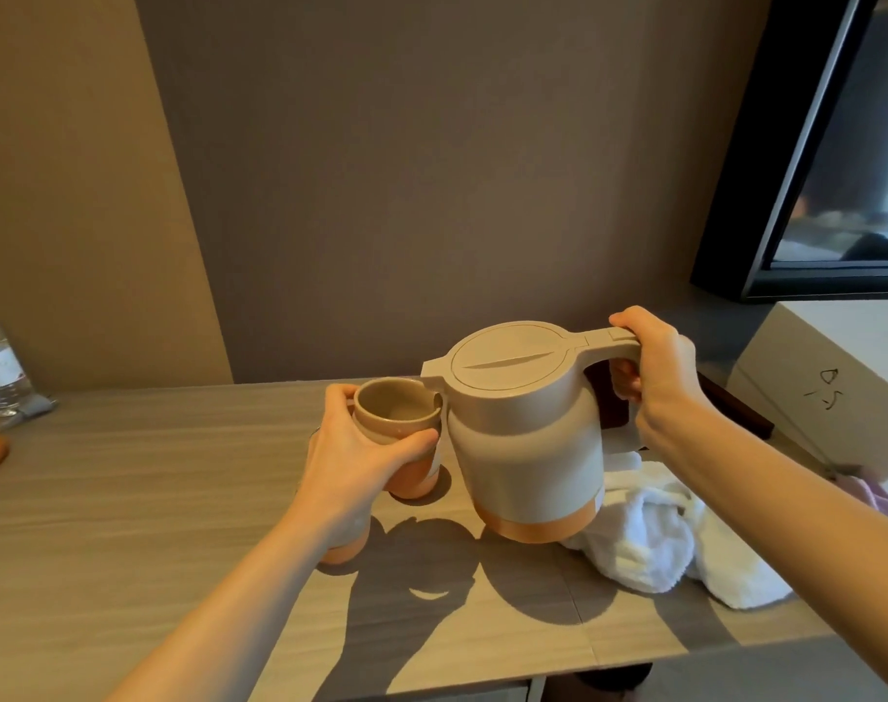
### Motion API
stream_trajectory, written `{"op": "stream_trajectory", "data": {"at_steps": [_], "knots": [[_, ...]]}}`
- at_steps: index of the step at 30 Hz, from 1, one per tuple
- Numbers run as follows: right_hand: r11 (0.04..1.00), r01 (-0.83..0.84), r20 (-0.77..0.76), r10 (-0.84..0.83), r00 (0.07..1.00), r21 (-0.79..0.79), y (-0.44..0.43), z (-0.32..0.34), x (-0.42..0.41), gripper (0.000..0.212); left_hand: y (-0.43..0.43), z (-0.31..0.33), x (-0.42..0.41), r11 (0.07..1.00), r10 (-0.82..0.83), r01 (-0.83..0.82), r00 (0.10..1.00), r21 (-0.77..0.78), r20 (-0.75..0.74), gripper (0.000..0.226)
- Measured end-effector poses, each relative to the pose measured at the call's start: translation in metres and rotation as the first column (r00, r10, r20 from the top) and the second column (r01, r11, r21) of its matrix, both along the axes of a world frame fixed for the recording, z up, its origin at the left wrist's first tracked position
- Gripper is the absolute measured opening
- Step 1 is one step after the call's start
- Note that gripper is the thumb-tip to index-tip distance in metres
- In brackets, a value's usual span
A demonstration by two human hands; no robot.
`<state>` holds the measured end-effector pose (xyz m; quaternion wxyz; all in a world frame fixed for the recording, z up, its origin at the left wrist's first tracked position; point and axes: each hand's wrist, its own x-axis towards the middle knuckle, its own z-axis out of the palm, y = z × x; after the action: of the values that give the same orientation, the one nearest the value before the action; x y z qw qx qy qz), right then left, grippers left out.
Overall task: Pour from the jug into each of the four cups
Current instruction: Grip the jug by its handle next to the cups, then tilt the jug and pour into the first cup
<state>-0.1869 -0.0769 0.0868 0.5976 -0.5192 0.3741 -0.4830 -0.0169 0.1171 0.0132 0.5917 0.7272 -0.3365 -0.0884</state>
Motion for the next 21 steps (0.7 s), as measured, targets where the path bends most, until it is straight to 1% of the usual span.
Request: {"op": "stream_trajectory", "data": {"at_steps": [3, 4, 7, 9, 10, 12, 16, 21], "knots": [[0.998, -0.05, -0.015, 0.049, 0.999, -0.029, 0.006, 0.001, 0.003, 0.023, 0.007, 0.001, 0.001, 0.999, 0.016, -0.019, 0.999, 0.045, 0.05, 0.081], [0.997, -0.06, -0.022, 0.059, 0.998, -0.041, 0.007, 0.0, 0.004, 0.02, 0.009, 0.001, 0.001, 0.998, 0.02, -0.025, 0.997, 0.059, 0.071, 0.081], [0.996, -0.079, -0.044, 0.077, 0.996, -0.046, 0.011, -0.002, 0.007, 0.022, 0.014, 0.0, 0.003, 0.995, 0.034, -0.045, 0.992, 0.088, 0.123, 0.084], [0.996, -0.082, -0.064, 0.08, 0.995, -0.037, 0.013, -0.005, 0.008, 0.033, 0.016, -0.003, 0.004, 0.994, 0.041, -0.055, 0.989, 0.099, 0.145, 0.085], [0.996, -0.083, -0.079, 0.08, 0.994, -0.039, 0.014, -0.007, 0.008, 0.032, 0.017, -0.004, 0.005, 0.993, 0.044, -0.061, 0.987, 0.104, 0.153, 0.085], [0.994, -0.094, -0.092, 0.09, 0.992, -0.047, 0.016, -0.01, 0.008, 0.022, 0.019, -0.008, 0.006, 0.991, 0.053, -0.073, 0.985, 0.116, 0.166, 0.086], [0.991, -0.109, -0.124, 0.099, 0.987, -0.078, 0.02, -0.016, 0.006, 0.023, 0.021, -0.02, 0.009, 0.983, 0.056, -0.089, 0.978, 0.162, 0.2, 0.091], [0.991, -0.108, -0.153, 0.096, 0.984, -0.078, 0.021, -0.027, 0.001, 0.023, 0.026, -0.03, 0.007, 0.976, 0.046, -0.092, 0.973, 0.198, 0.225, 0.085]]}}
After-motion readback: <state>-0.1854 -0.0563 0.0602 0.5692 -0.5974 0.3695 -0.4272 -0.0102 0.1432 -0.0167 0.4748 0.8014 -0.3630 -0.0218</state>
